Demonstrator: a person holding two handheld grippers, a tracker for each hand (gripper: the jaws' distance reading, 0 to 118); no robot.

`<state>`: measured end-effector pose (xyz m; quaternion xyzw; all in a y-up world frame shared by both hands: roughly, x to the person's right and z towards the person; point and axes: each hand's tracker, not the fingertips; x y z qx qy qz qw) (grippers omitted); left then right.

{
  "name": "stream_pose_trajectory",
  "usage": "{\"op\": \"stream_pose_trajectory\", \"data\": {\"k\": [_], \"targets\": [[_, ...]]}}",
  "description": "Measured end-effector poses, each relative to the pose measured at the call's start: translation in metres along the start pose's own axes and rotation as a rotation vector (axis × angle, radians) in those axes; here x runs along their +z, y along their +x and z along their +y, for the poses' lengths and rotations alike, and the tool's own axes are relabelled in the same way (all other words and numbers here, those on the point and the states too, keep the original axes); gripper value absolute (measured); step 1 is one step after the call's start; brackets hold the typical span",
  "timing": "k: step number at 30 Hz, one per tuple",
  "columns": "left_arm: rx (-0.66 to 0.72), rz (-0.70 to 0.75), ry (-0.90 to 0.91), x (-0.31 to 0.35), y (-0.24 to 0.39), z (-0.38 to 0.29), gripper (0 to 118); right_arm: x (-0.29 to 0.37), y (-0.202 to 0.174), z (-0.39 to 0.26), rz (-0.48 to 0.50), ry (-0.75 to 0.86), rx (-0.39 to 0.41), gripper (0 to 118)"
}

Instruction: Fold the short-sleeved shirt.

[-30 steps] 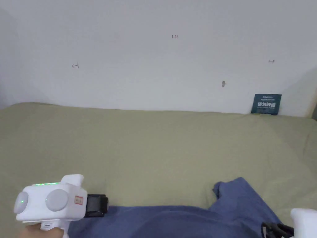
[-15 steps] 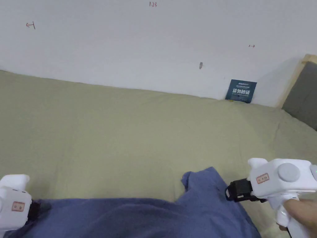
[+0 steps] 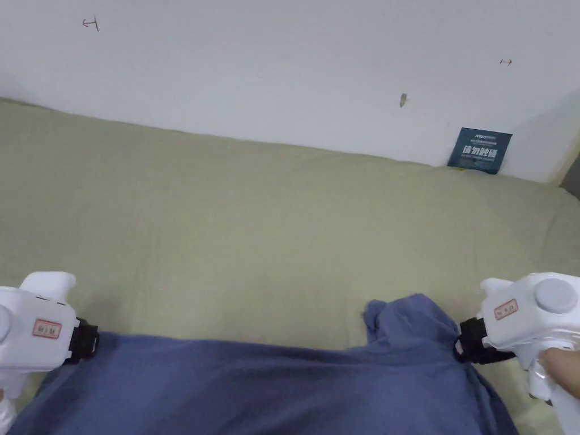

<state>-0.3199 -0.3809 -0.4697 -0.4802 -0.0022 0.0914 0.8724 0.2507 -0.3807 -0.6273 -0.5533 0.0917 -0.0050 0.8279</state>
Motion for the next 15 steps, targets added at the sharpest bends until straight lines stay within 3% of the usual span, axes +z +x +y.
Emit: {"op": "stream_pose_trajectory", "data": {"k": [4,8,15], "targets": [[-0.039,-0.009,0.048,0.027,0.002,0.0,0,0.075,-0.033,-0.032,0.008,0.113,0.084,0],[-0.08,-0.002,0.081,0.058,0.004,-0.003,0,0.117,-0.037,-0.044,0.038,0.189,0.148,0],[-0.166,0.01,0.137,0.12,0.003,-0.032,0,0.182,-0.028,-0.099,0.044,0.268,0.147,0]]}}
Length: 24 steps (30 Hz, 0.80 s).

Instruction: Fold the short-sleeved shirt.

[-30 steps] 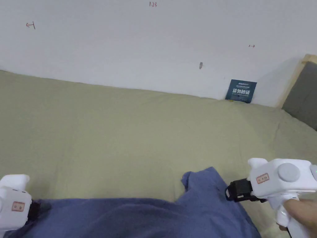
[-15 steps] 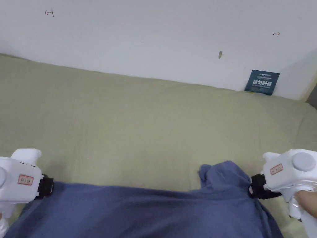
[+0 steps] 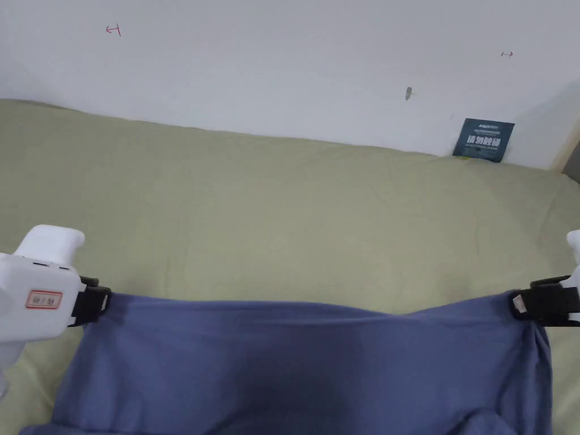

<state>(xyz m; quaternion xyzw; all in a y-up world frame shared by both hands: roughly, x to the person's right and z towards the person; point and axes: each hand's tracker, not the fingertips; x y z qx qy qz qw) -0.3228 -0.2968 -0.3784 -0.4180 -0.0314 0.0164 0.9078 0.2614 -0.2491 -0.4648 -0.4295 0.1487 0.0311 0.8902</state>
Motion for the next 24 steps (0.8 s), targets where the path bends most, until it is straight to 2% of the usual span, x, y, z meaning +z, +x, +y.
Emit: {"op": "stream_pose_trajectory", "data": {"k": [6,8,10,15,17,20,24], "targets": [[-0.018,-0.032,0.003,0.048,-0.007,-0.039,0,0.054,-0.004,-0.066,0.001,0.032,-0.025,0],[-0.012,-0.031,-0.003,0.061,-0.008,-0.059,0,0.066,-0.002,-0.096,0.028,0.026,-0.091,0],[0.001,-0.045,-0.018,0.065,-0.009,-0.081,0,0.071,-0.002,-0.123,0.026,0.016,-0.125,0],[0.024,-0.022,-0.147,0.047,-0.006,-0.146,0,0.054,-0.001,-0.194,0.027,-0.078,-0.216,0],[0.047,-0.013,-0.201,0.037,-0.005,-0.167,0,0.044,-0.002,-0.213,0.009,-0.115,-0.221,0],[0.072,-0.012,-0.21,0.025,-0.009,-0.192,0,0.033,-0.002,-0.231,-0.025,-0.128,-0.228,0],[0.196,-0.055,-0.172,0.013,-0.028,-0.205,0,0.02,0.002,-0.24,-0.036,-0.137,-0.251,0]]}}
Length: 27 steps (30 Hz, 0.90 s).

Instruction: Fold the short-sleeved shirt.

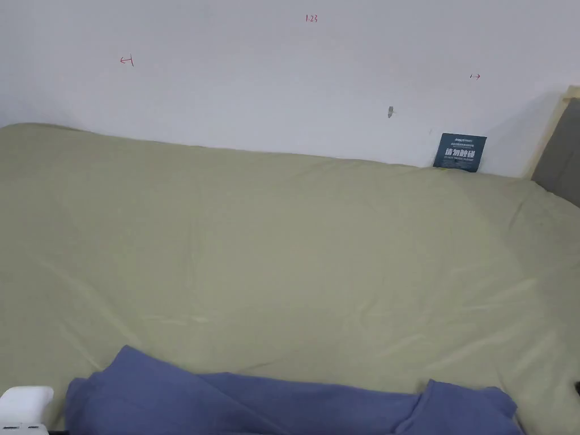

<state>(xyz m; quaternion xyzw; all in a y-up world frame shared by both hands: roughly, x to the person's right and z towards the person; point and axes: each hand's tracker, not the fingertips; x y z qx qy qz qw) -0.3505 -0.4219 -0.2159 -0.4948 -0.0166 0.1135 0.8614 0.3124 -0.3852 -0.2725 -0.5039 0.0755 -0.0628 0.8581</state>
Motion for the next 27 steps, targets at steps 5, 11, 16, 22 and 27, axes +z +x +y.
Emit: {"op": "stream_pose_trajectory", "data": {"k": [5,11,16,22,27], "targets": [[0.106,-0.135,0.07,0.014,-0.001,-0.004,27,0.01,-0.007,-0.006,0.052,0.036,-0.013,77],[0.161,-0.269,0.312,0.088,0.029,0.015,95,0.084,-0.044,0.014,0.085,0.281,0.0,77],[-0.055,-0.14,0.41,0.1,0.125,0.049,95,0.084,-0.115,0.037,-0.01,0.446,0.071,77],[-0.24,0.103,0.394,0.05,0.235,0.037,51,0.039,-0.2,0.022,-0.031,0.487,0.191,73],[-0.224,0.092,0.446,0.034,0.268,-0.009,0,0.029,-0.236,-0.021,-0.183,0.618,0.319,0]]}}
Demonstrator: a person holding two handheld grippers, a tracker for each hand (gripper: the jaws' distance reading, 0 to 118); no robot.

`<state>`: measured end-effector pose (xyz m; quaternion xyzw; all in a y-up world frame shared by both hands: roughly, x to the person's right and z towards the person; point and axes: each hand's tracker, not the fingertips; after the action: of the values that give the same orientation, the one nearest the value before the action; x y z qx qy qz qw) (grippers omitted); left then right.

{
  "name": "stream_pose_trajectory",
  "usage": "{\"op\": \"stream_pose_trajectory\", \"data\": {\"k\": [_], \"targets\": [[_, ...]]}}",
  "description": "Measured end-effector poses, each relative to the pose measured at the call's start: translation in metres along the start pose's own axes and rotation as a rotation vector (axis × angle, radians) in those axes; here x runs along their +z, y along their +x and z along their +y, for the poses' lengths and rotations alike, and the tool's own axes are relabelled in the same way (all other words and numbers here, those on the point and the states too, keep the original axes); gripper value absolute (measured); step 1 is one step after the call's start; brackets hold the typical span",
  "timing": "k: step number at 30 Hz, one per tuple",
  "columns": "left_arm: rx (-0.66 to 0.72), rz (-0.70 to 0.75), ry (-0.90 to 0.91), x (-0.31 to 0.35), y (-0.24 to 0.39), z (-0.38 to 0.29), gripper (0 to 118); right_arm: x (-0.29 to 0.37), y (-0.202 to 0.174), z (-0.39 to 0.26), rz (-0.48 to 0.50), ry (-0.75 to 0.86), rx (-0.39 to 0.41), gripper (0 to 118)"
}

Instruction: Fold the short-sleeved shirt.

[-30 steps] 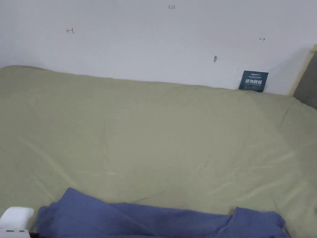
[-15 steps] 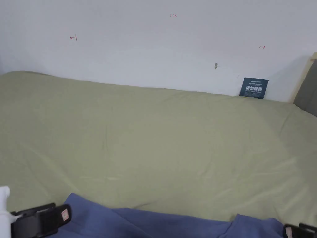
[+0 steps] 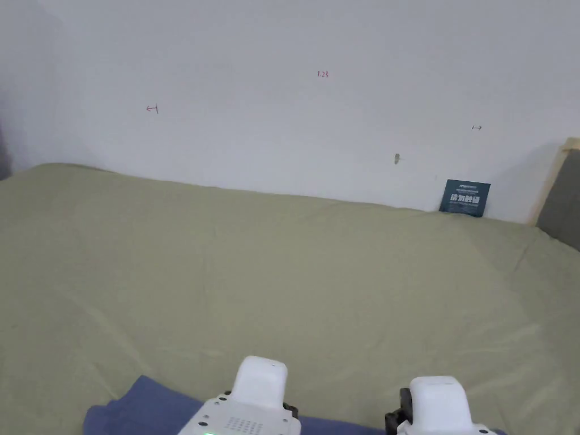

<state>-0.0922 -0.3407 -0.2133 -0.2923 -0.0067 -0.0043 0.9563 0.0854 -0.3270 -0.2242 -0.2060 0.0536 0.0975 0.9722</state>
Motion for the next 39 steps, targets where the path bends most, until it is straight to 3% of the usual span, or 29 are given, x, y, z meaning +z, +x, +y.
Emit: {"op": "stream_pose_trajectory", "data": {"k": [2,7,10,14,18,19,20,21,22,26,29,33,35,37,38,39], "targets": [[-0.001,-0.003,0.008,0.001,0.004,-0.005,0,0.002,0.0,-0.004,0.088,-0.031,-0.1,0],[-0.009,-0.026,-0.029,0.002,-0.004,-0.002,0,-0.002,0.002,-0.007,0.092,-0.084,-0.083,0],[0.005,-0.05,-0.034,0.001,-0.033,0.007,0,0.0,0.01,-0.002,0.119,-0.087,-0.118,0],[0.156,-0.141,-0.093,-0.001,-0.122,0.016,0,0.003,0.023,0.009,0.115,-0.069,-0.12,0],[0.438,-0.458,-0.179,-0.013,-0.234,0.003,2,0.01,0.035,0.022,0.119,-0.046,-0.143,0],[0.481,-0.499,-0.185,-0.013,-0.255,-0.004,21,0.009,0.039,0.024,0.124,-0.046,-0.15,0],[0.5,-0.484,-0.161,-0.013,-0.272,-0.013,54,0.01,0.041,0.026,0.127,-0.042,-0.154,0],[0.491,-0.397,-0.162,-0.013,-0.286,-0.019,94,0.011,0.042,0.029,0.126,-0.04,-0.153,0],[0.494,-0.346,-0.16,-0.013,-0.292,-0.027,118,0.012,0.042,0.031,0.123,-0.037,-0.149,0],[0.688,-0.315,-0.248,-0.024,-0.323,-0.066,118,0.015,0.044,0.039,0.131,-0.03,-0.141,0],[0.683,-0.326,-0.25,-0.033,-0.319,-0.087,118,0.014,0.044,0.04,0.136,-0.036,-0.136,0],[0.79,-0.465,-0.315,-0.058,-0.305,-0.11,118,0.014,0.045,0.04,0.163,-0.048,-0.151,0],[0.811,-0.434,-0.236,-0.06,-0.3,-0.11,118,0.014,0.046,0.04,0.171,-0.054,-0.165,0],[0.95,-0.467,-0.174,-0.059,-0.303,-0.114,117,0.015,0.048,0.038,0.181,-0.054,-0.181,0],[1.028,-0.523,-0.17,-0.06,-0.303,-0.116,103,0.014,0.048,0.037,0.184,-0.059,-0.189,0],[1.089,-0.617,-0.177,-0.064,-0.304,-0.12,66,0.014,0.048,0.036,0.183,-0.061,-0.193,0]]}}
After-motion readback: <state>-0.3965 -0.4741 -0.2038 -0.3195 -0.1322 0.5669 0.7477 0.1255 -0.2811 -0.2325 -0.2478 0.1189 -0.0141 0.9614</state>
